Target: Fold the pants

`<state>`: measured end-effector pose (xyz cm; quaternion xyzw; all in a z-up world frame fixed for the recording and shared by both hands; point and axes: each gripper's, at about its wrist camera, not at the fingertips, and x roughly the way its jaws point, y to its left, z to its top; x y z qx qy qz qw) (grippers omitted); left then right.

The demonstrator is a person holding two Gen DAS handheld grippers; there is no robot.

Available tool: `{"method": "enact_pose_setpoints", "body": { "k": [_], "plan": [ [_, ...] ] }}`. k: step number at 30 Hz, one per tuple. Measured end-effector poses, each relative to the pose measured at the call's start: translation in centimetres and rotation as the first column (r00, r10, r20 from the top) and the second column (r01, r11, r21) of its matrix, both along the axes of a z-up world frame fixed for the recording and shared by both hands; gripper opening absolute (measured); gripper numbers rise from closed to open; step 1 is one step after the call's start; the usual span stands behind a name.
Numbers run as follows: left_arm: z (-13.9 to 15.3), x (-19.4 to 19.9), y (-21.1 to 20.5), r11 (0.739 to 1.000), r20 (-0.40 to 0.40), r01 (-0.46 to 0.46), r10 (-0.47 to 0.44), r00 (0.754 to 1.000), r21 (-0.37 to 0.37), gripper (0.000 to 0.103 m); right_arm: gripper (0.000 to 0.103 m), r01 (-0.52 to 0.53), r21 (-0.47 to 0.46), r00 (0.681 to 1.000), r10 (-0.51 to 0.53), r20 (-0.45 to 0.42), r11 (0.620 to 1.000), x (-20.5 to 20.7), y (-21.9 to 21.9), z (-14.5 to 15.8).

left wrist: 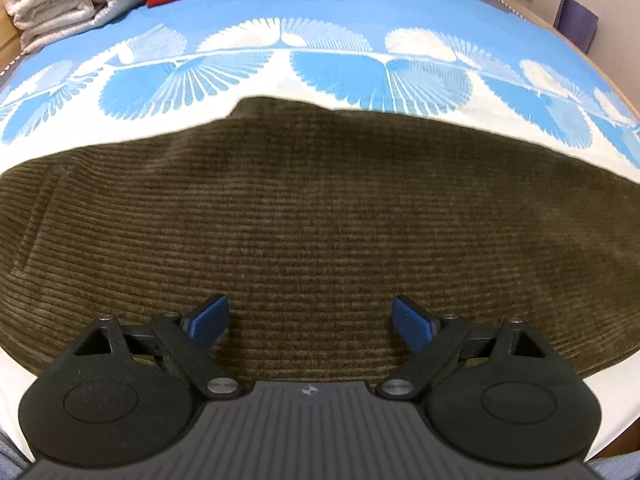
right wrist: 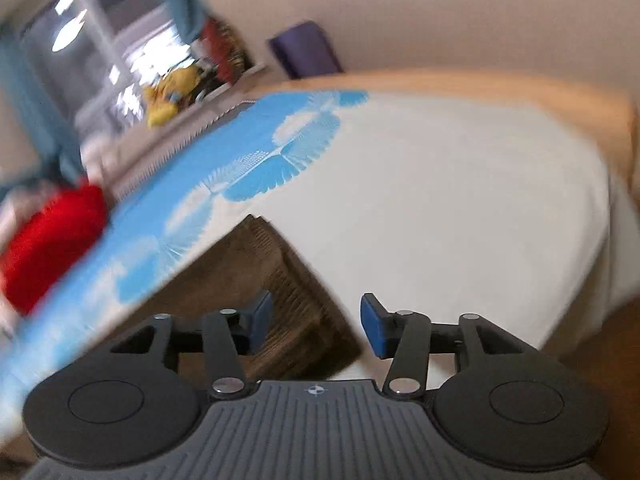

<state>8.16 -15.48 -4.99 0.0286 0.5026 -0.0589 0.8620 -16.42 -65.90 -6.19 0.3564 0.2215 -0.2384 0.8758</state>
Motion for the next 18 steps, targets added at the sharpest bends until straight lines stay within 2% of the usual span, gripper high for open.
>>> {"method": "enact_pose_setpoints", "body": {
  "k": [2,5,9,12,16,17,18],
  "plan": [
    [0.7,0.0,0.6,1.000,0.009,-0.014,0.014,1.000,-0.012,0.092,0.056,0.023,0.111,0.999,-0.028,0.044,0.994,-0.8,0.4,-1.3],
    [1.6,-0.2,1.7,0.999,0.024,-0.040,0.041,0.999,-0.022,0.092,0.063,0.041,0.198,0.997,-0.053,0.056,0.979,-0.8,1.4,-3.4],
    [2.6,-0.6,3.7,0.996,0.038,-0.084,0.085,0.996,-0.027,0.092,0.066,0.073,0.230,0.989,-0.099,0.108,0.971,0.0,2.9,-4.8],
    [3.0,-0.8,5.4,0.991,0.036,-0.123,0.125,0.991,-0.043,0.092,0.070,0.103,0.289,0.977,-0.152,0.151,0.952,2.1,2.2,-5.4],
    [3.3,-1.0,7.4,0.985,0.027,-0.163,0.164,0.986,-0.060,0.092,0.068,0.170,0.325,0.961,-0.230,0.155,0.930,4.0,1.5,-5.7],
    [3.4,-1.1,7.8,0.984,0.025,-0.168,0.170,0.985,-0.063,0.092,0.063,0.184,0.325,0.959,-0.242,0.146,0.928,4.5,1.5,-5.7],
    [3.4,-1.1,8.2,0.983,0.024,-0.172,0.174,0.984,-0.068,0.092,0.032,0.212,0.323,0.956,-0.264,0.127,0.922,4.7,1.6,-5.5]
  ]
}}
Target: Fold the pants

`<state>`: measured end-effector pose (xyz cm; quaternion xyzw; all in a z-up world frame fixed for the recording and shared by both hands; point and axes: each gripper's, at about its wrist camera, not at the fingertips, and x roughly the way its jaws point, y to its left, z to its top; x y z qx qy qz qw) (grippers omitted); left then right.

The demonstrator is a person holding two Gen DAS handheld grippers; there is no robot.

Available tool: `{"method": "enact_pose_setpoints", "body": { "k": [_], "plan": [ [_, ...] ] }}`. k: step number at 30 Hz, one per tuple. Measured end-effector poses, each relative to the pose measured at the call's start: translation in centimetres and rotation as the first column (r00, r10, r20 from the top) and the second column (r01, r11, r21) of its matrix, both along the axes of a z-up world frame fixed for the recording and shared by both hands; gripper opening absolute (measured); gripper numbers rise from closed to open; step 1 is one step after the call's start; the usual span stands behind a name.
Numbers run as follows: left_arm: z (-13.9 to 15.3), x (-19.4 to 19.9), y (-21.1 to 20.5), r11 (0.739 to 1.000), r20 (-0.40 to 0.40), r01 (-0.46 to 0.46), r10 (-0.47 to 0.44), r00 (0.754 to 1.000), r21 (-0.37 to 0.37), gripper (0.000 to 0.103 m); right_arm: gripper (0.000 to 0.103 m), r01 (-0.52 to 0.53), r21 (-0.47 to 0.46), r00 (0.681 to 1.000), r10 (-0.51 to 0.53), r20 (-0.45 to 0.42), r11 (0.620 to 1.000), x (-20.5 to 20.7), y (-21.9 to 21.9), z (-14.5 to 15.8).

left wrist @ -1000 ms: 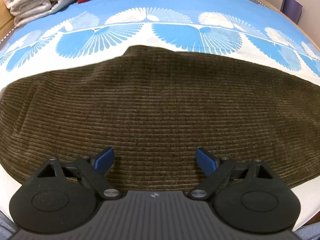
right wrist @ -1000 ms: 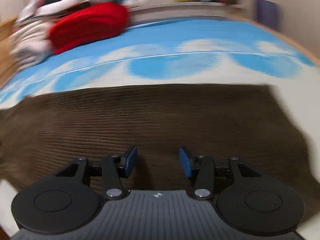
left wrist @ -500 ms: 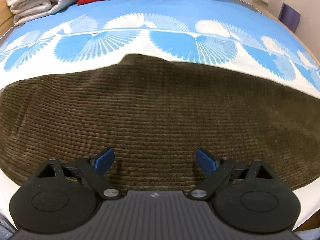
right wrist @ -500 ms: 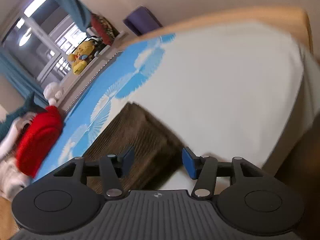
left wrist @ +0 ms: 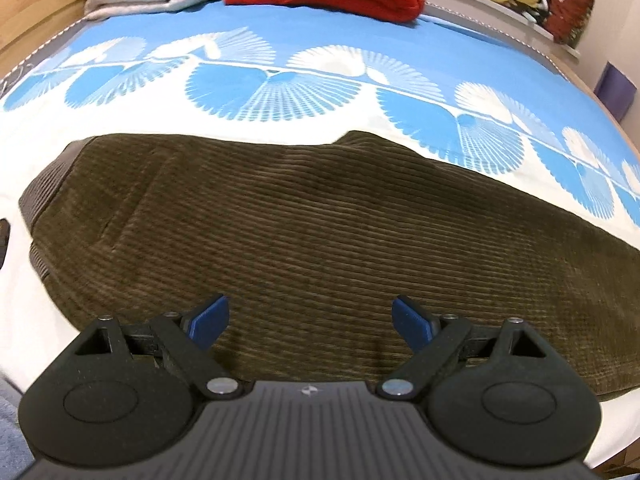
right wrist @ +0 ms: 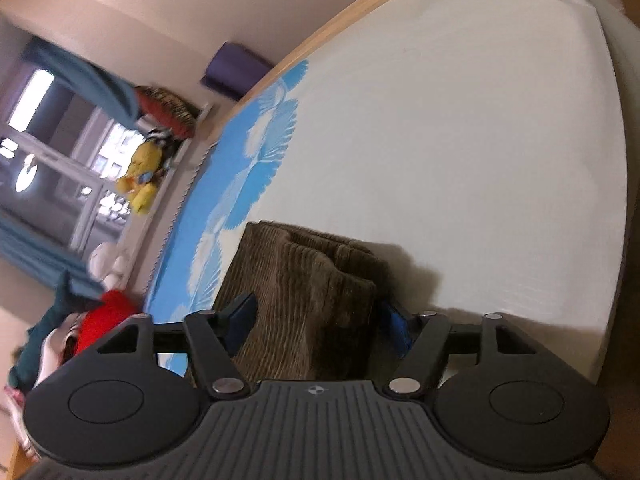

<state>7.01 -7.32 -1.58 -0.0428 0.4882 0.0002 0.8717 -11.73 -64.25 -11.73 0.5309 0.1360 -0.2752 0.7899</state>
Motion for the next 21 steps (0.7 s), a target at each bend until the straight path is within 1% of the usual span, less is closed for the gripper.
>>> {"method": "enact_pose_setpoints", "body": {
  "k": [1,2,3,7,9,11,12,13,14,16,17,18,19,20,21],
  "plan": [
    [0.1,-0.1,0.3,1.000,-0.001,-0.001,0.001,1.000,-0.005,0.092,0.023,0.011,0.029,0.999,-0.010,-0.038,1.000,0.4,-0.1,-0.2],
    [0.1,-0.2,0.7,1.000,-0.001,0.000,0.000,1.000,-0.007,0.092,0.022,0.019,0.057,0.998,-0.016,-0.059,0.998,0.7,0.0,-0.5],
    [0.2,-0.3,1.0,1.000,0.001,0.002,-0.002,1.000,-0.006,0.092,0.022,0.034,0.055,0.998,-0.030,-0.058,0.998,0.8,0.2,-0.5],
    [0.5,-0.3,2.6,1.000,0.003,-0.014,0.014,1.000,-0.010,0.092,0.020,0.060,-0.012,0.985,-0.061,-0.159,0.998,2.3,1.4,1.7],
    [0.6,0.0,3.4,0.999,-0.006,-0.033,0.033,0.999,0.000,0.092,0.020,0.008,-0.115,0.980,-0.031,-0.198,0.993,4.2,2.7,4.3],
    [0.6,0.1,4.0,0.999,-0.014,-0.047,0.047,0.999,0.017,0.092,0.020,-0.114,-0.252,0.972,0.055,-0.229,0.961,7.4,5.2,7.9],
    [0.6,0.0,4.4,0.999,-0.015,-0.052,0.053,0.998,0.015,0.092,0.020,-0.174,-0.308,0.967,0.103,-0.234,0.935,9.0,6.7,9.5],
    [0.5,-0.1,4.7,0.998,-0.018,-0.057,0.057,0.998,0.008,0.092,0.020,-0.247,-0.367,0.957,0.165,-0.239,0.897,10.9,8.7,11.2],
    [0.5,-0.2,5.0,0.998,-0.022,-0.060,0.059,0.998,-0.002,0.092,0.020,-0.326,-0.432,0.939,0.234,-0.253,0.841,12.8,11.3,12.7],
    [0.5,-0.6,5.5,0.998,-0.026,-0.060,0.059,0.998,-0.018,0.092,0.020,-0.479,-0.541,0.878,0.374,-0.300,0.691,15.9,17.3,14.7],
    [0.5,-0.9,5.6,0.998,-0.025,-0.057,0.056,0.998,-0.022,0.092,0.020,-0.543,-0.583,0.838,0.435,-0.329,0.604,16.9,20.4,15.1],
    [0.5,-1.1,5.6,0.998,-0.024,-0.054,0.053,0.998,-0.024,0.092,0.020,-0.606,-0.616,0.787,0.495,-0.368,0.504,17.6,23.5,15.1],
    [0.4,-1.3,5.7,0.998,-0.022,-0.050,0.050,0.999,-0.027,0.092,0.020,-0.671,-0.637,0.715,0.558,-0.421,0.379,18.0,27.1,14.5],
    [0.3,-1.5,5.7,0.998,-0.023,-0.049,0.048,0.999,-0.030,0.092,0.020,-0.722,-0.633,0.645,0.606,-0.466,0.280,18.0,29.9,13.5],
    [0.1,-1.6,5.7,0.998,-0.027,-0.048,0.047,0.999,-0.032,0.092,0.020,-0.768,-0.610,0.568,0.646,-0.510,0.193,18.0,32.2,12.1]
  ]
}}
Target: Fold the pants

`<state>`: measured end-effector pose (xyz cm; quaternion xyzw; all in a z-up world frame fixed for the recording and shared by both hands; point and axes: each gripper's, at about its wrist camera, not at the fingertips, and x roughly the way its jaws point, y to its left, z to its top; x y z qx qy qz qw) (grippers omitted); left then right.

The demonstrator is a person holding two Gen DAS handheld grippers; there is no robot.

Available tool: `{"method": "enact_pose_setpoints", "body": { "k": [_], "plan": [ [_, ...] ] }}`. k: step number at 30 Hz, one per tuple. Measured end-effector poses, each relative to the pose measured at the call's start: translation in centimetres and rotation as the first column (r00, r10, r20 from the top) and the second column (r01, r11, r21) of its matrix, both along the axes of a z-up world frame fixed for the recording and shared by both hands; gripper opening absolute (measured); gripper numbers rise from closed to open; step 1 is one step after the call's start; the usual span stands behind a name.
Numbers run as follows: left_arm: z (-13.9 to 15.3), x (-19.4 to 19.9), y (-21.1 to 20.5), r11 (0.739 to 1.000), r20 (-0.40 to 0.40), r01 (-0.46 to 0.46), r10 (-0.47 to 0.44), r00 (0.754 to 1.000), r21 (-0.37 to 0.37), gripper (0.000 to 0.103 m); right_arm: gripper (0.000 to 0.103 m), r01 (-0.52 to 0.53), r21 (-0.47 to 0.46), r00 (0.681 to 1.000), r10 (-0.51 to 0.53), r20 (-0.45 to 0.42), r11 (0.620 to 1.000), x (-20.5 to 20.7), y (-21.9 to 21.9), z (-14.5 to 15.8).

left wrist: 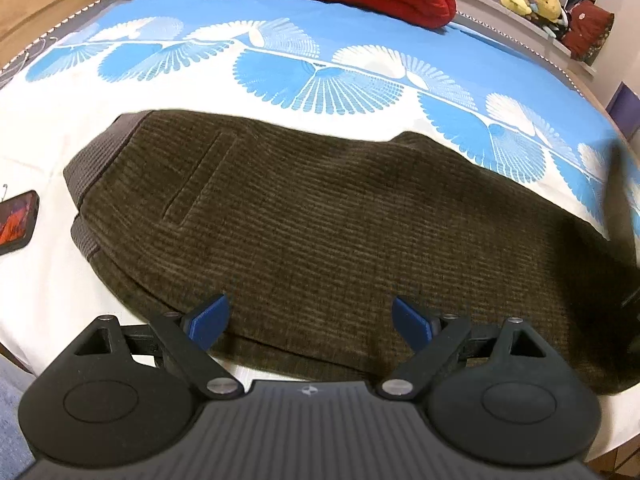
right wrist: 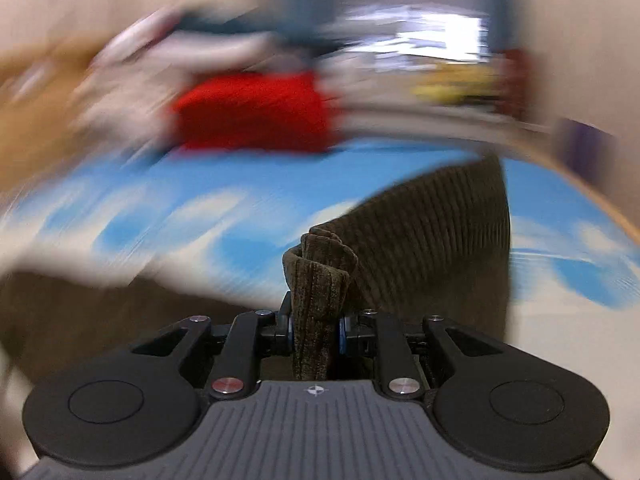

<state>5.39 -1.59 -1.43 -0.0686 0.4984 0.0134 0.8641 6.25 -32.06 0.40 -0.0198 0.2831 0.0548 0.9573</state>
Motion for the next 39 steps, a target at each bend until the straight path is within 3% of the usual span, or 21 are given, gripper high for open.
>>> {"method": "enact_pose_setpoints", "body": {
  "k": [1,3,4,5,6,10,14,17,19,20,21,22,24,28,30,33,37,38,39],
  "plan": [
    [-0.2,-0.1,-0.1,1.000,-0.005,0.001,-0.001,1.000,-0.002,0.092,0.020,-0.088,-0.023,0.994,0.086,-0.065,0.996,-0.1,2.2,-2.2],
    [-0.6,-0.4,-0.2,1.000,-0.018,0.005,-0.005,1.000,-0.008,0.092,0.021,-0.169,-0.023,0.961,0.160,-0.224,0.985,-0.3,4.8,-6.8],
    [-0.7,-0.5,-0.3,1.000,-0.019,0.010,-0.011,1.000,-0.010,0.092,0.021,-0.174,-0.040,0.957,0.160,-0.241,0.984,-0.7,5.3,-8.4],
    [-0.8,-0.7,-0.4,1.000,-0.017,0.015,-0.015,1.000,-0.008,0.092,0.021,-0.189,-0.099,0.967,0.167,-0.194,0.977,-1.7,6.2,-8.8],
    [-0.9,-0.7,-0.5,1.000,-0.017,0.016,-0.017,1.000,-0.007,0.092,0.021,-0.218,-0.150,0.964,0.188,-0.190,0.964,-1.8,6.7,-8.6],
    [-0.8,-1.2,-1.1,0.999,-0.014,0.033,-0.033,0.999,-0.015,0.092,0.021,-0.156,-0.016,0.971,0.150,-0.185,0.988,-1.4,5.0,-7.7],
    [-0.7,-1.6,-1.8,0.999,0.000,0.041,-0.041,0.999,0.001,0.092,0.021,-0.183,-0.001,0.982,0.183,-0.042,0.983,-2.9,4.8,-5.5],
    [-0.9,-1.7,-2.5,0.999,-0.007,0.051,-0.052,0.999,-0.014,0.092,0.024,-0.183,0.008,0.974,0.182,-0.138,0.983,-2.0,4.8,-7.0],
    [-0.7,-1.7,-3.0,0.998,0.002,0.065,-0.065,0.998,-0.011,0.092,0.033,-0.195,0.010,0.961,0.193,-0.197,0.981,-2.3,5.0,-8.0],
    [-0.7,-1.7,-3.3,0.998,0.007,0.070,-0.070,0.998,-0.008,0.092,0.038,-0.201,0.014,0.963,0.200,-0.178,0.979,-2.9,5.0,-7.8],
    [-0.6,-1.7,-3.5,0.997,0.011,0.074,-0.073,0.997,-0.008,0.092,0.051,-0.219,0.045,0.959,0.223,-0.177,0.975,-3.2,5.0,-7.4],
    [-0.5,-1.6,-3.7,0.997,0.012,0.076,-0.076,0.997,-0.008,0.092,0.055,-0.233,0.107,0.951,0.249,-0.182,0.967,-3.7,4.6,-6.9],
    [-0.4,-1.4,-4.3,0.996,0.014,0.086,-0.085,0.996,-0.013,0.092,0.056,-0.231,0.209,0.943,0.272,-0.192,0.950,-3.7,4.0,-6.4],
    [0.1,-1.5,-5.3,0.994,0.032,0.113,-0.113,0.993,-0.006,0.092,0.055,-0.220,0.322,0.925,0.301,-0.229,0.921,-3.3,3.0,-5.9],
    [0.0,-1.6,-5.5,0.994,0.033,0.113,-0.113,0.993,0.000,0.092,0.053,-0.175,0.376,0.944,0.264,-0.198,0.910,-3.6,1.8,-4.8],
    [-0.4,-1.6,-5.3,0.995,0.019,0.099,-0.099,0.995,-0.006,0.092,0.054,-0.149,0.325,0.974,0.195,-0.113,0.934,-3.6,1.1,-3.8],
    [-0.6,-1.7,-4.6,0.997,0.011,0.075,-0.075,0.997,-0.002,0.092,0.053,-0.165,0.298,0.956,0.227,-0.187,0.940,-1.6,2.0,-5.2],
    [-0.5,-1.7,-4.4,0.998,0.011,0.068,-0.068,0.998,-0.002,0.092,0.049,-0.173,0.278,0.949,0.235,-0.210,0.945,-1.3,2.4,-5.7],
    [-0.5,-1.7,-4.2,0.998,0.012,0.062,-0.062,0.998,-0.005,0.092,0.035,-0.184,0.263,0.942,0.247,-0.229,0.947,-1.5,2.6,-6.0]
  ]
}}
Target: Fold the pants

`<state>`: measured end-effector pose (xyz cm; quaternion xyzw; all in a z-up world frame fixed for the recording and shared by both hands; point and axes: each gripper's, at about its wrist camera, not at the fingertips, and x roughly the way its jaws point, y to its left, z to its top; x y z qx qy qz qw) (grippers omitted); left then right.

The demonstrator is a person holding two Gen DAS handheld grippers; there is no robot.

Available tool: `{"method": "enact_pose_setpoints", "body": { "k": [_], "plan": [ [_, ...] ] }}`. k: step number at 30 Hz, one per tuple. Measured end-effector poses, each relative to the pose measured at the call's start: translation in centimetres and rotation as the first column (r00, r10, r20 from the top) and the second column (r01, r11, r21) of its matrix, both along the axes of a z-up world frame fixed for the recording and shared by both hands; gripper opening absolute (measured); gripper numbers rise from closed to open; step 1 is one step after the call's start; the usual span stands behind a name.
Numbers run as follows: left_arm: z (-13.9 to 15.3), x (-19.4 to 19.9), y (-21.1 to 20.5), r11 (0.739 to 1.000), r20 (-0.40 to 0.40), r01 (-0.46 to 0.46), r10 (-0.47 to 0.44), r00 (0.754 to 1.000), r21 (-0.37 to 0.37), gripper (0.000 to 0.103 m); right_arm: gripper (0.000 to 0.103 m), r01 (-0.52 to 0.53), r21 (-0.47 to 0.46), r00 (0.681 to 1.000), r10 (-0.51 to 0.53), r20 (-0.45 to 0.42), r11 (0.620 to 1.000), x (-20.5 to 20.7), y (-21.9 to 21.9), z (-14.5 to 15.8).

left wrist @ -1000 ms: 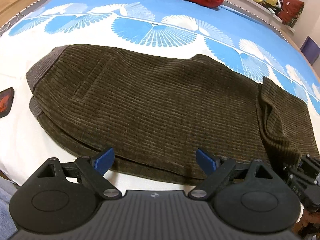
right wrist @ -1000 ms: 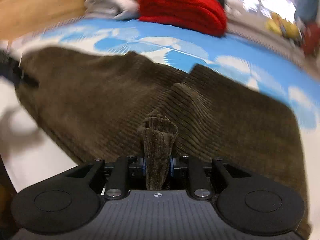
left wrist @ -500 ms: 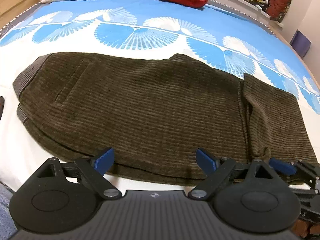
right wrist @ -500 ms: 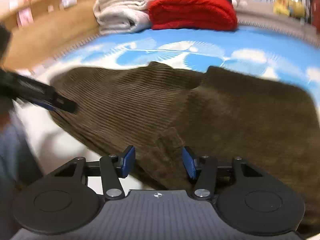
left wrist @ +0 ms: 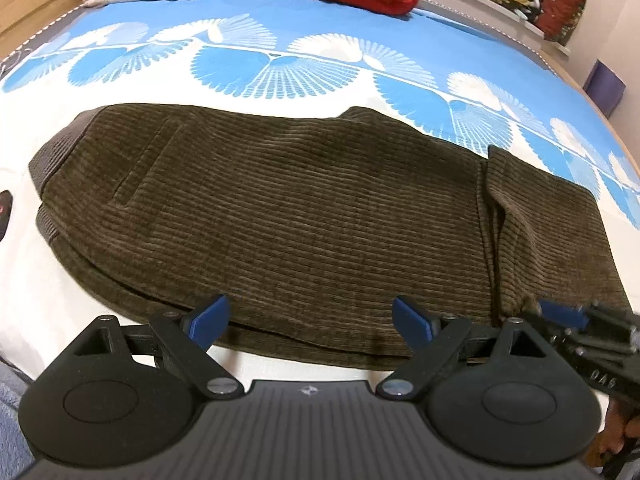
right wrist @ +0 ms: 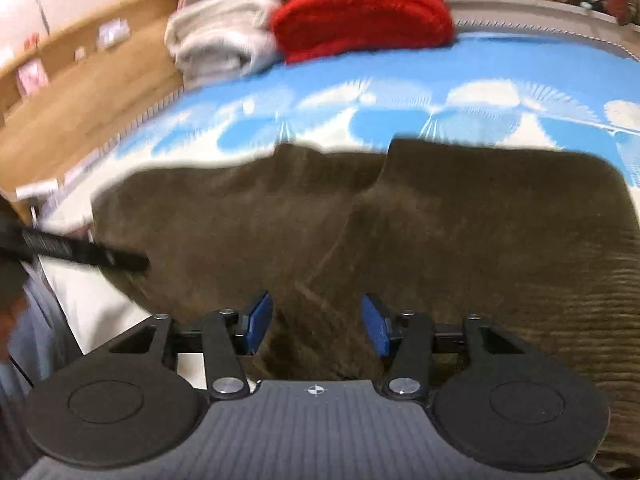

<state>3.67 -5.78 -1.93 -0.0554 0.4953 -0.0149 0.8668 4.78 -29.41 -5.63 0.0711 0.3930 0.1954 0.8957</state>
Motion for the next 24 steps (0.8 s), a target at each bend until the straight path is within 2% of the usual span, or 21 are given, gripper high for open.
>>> {"method": "enact_pose_setpoints", "body": {
  "k": [1,4,6,8,10,12,14,15,16,18,21,24],
  "plan": [
    [0.0,0.0,0.2,1.000,0.002,-0.004,0.004,1.000,-0.002,0.092,0.028,-0.016,-0.005,1.000,0.016,-0.013,1.000,0.1,0.2,-0.4],
    [0.0,-0.3,0.4,1.000,0.004,-0.011,0.011,1.000,-0.008,0.092,0.018,-0.033,-0.012,0.999,0.033,-0.006,0.999,-0.6,0.5,0.1],
    [-0.1,-0.4,0.5,1.000,0.001,-0.010,0.010,1.000,-0.013,0.092,0.018,-0.050,-0.013,0.999,0.050,0.015,0.999,-1.6,0.4,0.9],
    [-0.3,-0.4,0.6,1.000,-0.005,-0.009,0.009,1.000,-0.013,0.092,0.019,-0.057,-0.035,0.998,0.058,0.019,0.998,-1.8,0.5,0.5],
    [-0.3,-0.5,0.7,1.000,-0.004,-0.007,0.007,1.000,-0.020,0.092,0.020,-0.051,-0.048,0.999,0.051,-0.016,0.998,-1.6,0.8,-0.5],
    [-0.2,-0.6,0.8,1.000,0.001,-0.005,0.005,1.000,-0.021,0.092,0.025,-0.058,-0.057,0.998,0.058,-0.002,0.997,-1.7,0.9,-0.4],
    [-0.1,-0.7,1.1,1.000,0.006,-0.007,0.007,1.000,-0.023,0.092,0.034,-0.051,-0.035,0.999,0.051,-0.004,0.998,-1.8,0.7,-0.1],
    [-0.1,-0.6,1.2,1.000,0.006,-0.010,0.010,1.000,-0.025,0.092,0.044,-0.067,-0.016,0.998,0.066,-0.006,0.998,-1.8,0.6,0.2],
    [-0.2,-0.6,1.4,1.000,0.005,-0.013,0.013,1.000,-0.027,0.092,0.048,-0.082,0.007,0.997,0.082,0.001,0.997,-1.9,0.5,0.7],
    [-0.2,-0.5,1.8,0.999,0.001,-0.023,0.023,1.000,-0.030,0.092,0.046,-0.083,0.059,0.996,0.081,0.038,0.995,-2.1,0.0,1.9],
    [-0.4,-0.5,2.3,0.999,-0.005,-0.035,0.035,0.999,-0.032,0.092,0.046,0.022,0.110,0.994,-0.034,0.105,0.994,-1.6,-1.3,3.1],
    [-0.4,-0.4,2.6,0.999,-0.006,-0.040,0.040,0.999,-0.033,0.092,0.047,0.162,0.084,0.979,-0.171,0.112,0.983,-0.1,-2.0,2.6]
  ]
}}
